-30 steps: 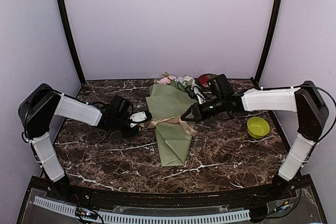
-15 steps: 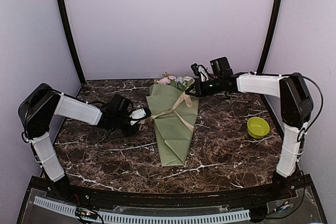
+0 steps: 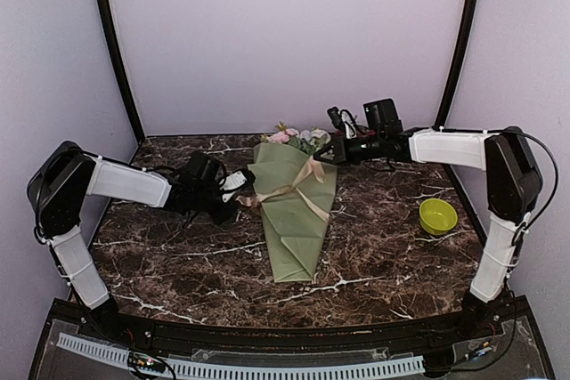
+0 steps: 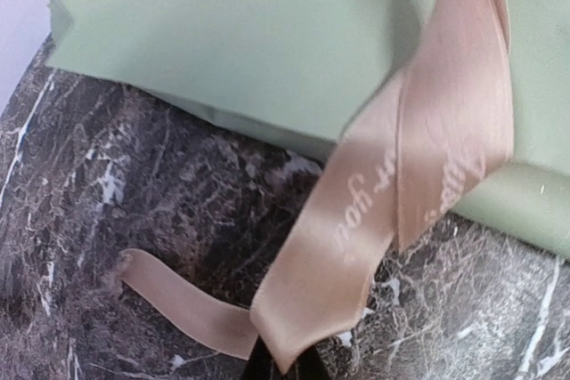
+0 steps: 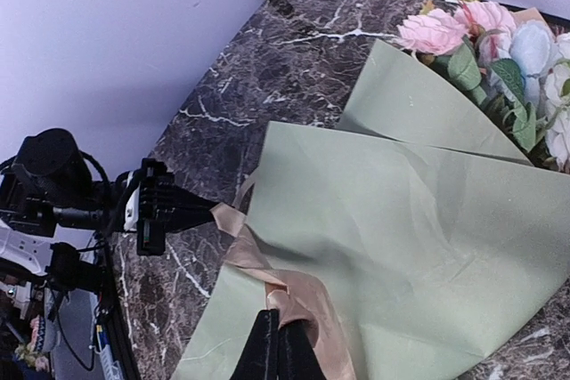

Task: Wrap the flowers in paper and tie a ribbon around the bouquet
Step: Tie the ribbon around the folded bouquet.

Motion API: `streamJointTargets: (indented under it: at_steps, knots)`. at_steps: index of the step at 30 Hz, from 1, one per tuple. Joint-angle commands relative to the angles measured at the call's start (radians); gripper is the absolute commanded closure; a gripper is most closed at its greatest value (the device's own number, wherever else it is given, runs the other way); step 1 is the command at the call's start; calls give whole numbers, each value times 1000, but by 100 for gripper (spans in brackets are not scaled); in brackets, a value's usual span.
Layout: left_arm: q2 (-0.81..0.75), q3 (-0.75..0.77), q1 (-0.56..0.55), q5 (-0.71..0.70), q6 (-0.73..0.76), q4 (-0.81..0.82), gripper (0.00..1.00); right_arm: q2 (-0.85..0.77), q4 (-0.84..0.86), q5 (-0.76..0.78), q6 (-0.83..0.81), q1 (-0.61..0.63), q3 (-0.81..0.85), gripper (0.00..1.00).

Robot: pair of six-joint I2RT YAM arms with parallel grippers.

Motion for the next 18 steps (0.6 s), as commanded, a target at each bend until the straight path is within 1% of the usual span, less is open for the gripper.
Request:
streamJointTargets:
  at_steps: [1, 4, 7, 18]
  knots:
    - [-92, 46, 2, 50, -85, 16, 100, -111, 154, -81, 71, 10, -51, 100]
    - [-111, 76, -18, 63, -92, 5, 100, -149, 222, -112, 97, 27, -76, 100]
    - [-112, 105, -66, 49, -77, -18, 100, -164, 265, -120, 116, 45, -79, 100]
    - [-114, 127, -90, 37, -70, -24, 100, -126, 268, -85, 136, 54, -65, 100]
